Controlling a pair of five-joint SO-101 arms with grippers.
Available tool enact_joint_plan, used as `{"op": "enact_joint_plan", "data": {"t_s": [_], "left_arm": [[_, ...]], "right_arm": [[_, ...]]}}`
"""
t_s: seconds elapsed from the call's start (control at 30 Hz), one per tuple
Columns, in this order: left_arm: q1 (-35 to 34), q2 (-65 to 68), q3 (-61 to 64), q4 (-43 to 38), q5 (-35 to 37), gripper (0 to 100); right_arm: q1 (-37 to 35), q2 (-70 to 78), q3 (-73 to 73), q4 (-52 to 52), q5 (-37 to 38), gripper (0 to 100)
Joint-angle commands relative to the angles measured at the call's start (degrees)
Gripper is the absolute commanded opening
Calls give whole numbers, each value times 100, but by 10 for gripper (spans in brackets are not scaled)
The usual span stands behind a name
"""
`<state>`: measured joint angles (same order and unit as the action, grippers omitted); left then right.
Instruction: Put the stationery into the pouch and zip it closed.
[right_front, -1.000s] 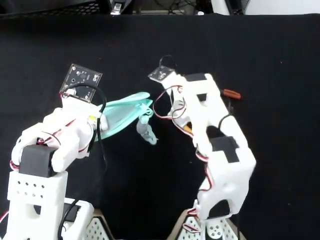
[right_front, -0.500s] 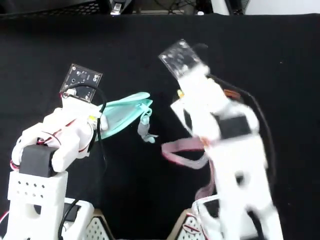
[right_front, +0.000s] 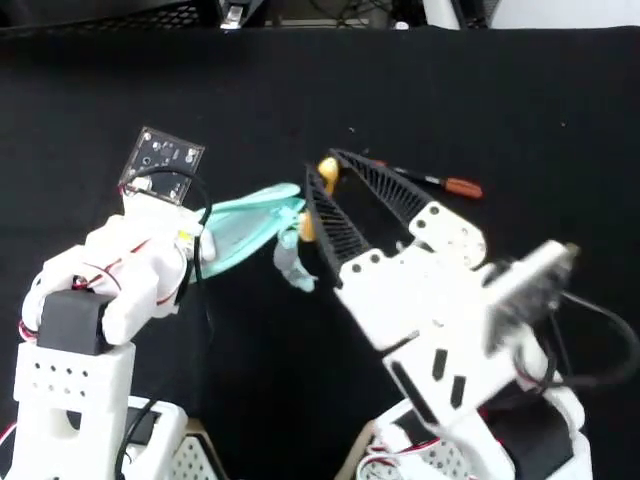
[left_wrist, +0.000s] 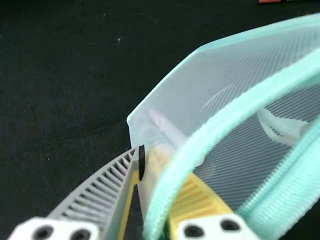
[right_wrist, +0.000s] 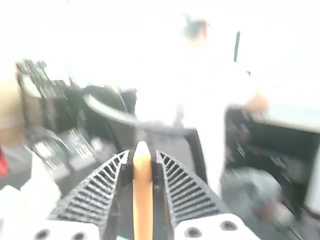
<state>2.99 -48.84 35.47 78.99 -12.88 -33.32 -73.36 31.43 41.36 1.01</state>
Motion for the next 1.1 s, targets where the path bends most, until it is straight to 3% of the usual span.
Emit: {"op": "enact_joint_plan", "data": {"t_s": [0.0, 0.4, 0.63, 0.77, 0.9, 1.07], "left_arm": [[-40, 448, 418, -26, -44, 30], [-40, 448, 418, -26, -44, 30], [-40, 448, 418, -26, -44, 30], [-40, 448, 418, -26, -44, 30], [-40, 448, 418, -26, -44, 30], [-40, 448, 418, -26, -44, 30]], "right_arm": [[-360, -40, 31, -686, -308, 13], [-774, 1341, 444, -1020, -352, 14], [35, 1859, 646, -774, -343, 12], [88, 2009, 611, -44, 255, 15], [-492, 2000, 611, 527, 897, 119], [-949, 2000, 365, 870, 1011, 205]]}}
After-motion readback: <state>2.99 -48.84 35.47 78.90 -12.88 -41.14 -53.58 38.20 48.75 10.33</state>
